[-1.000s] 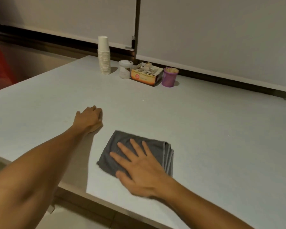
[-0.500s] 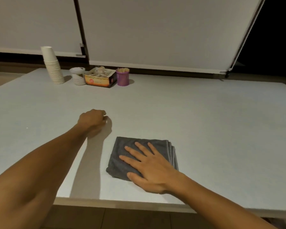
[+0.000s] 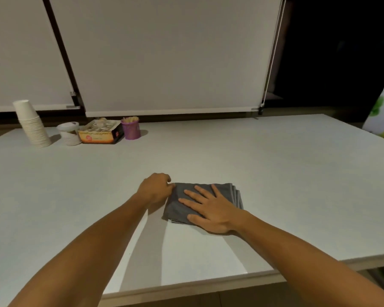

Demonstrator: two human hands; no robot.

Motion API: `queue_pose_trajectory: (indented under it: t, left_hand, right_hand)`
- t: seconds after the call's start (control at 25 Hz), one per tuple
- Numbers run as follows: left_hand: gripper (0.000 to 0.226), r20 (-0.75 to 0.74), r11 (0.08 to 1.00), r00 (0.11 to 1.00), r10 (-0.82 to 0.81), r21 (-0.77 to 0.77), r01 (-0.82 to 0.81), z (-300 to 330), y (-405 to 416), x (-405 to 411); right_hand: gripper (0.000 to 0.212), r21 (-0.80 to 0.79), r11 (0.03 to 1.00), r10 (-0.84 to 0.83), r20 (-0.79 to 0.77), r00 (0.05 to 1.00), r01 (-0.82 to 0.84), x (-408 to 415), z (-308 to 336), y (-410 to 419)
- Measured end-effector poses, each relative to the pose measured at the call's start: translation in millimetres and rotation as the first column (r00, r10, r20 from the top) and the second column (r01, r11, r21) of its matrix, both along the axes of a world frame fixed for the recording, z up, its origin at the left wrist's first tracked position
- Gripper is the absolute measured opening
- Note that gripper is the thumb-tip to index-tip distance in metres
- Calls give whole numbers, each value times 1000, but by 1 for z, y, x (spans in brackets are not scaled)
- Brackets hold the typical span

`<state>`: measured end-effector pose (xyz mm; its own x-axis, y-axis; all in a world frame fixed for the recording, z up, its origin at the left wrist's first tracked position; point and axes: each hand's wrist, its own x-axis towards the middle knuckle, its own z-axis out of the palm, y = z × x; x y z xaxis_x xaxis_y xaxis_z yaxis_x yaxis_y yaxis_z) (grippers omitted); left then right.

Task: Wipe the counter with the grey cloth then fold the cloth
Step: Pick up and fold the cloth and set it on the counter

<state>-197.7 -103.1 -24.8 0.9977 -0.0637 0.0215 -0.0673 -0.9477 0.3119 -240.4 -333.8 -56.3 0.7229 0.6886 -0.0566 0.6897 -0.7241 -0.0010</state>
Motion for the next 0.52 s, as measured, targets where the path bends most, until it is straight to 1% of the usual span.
queue_pose_trajectory:
  t: [0.12, 0.2, 0.36, 0.52]
  left_hand:
    - [36, -138, 989, 989, 51, -133, -70, 7, -21, 1]
    - [31, -184, 975, 980, 77, -191, -112, 13, -27, -1]
    - [22, -207, 914, 977, 52, -384, -130, 21, -36, -11]
    - [15, -208, 908, 978, 21, -406, -106, 27, -50, -21]
  right_hand:
    - [65, -5, 1000, 19, -66, 998, -19, 4, 6, -6]
    - [67, 36, 999, -5, -88, 996, 8, 3, 9, -11]
    - [72, 88, 988, -123, -64, 990, 129, 5, 11, -28]
    - [81, 91, 954, -281, -66, 957, 286, 15, 13, -48]
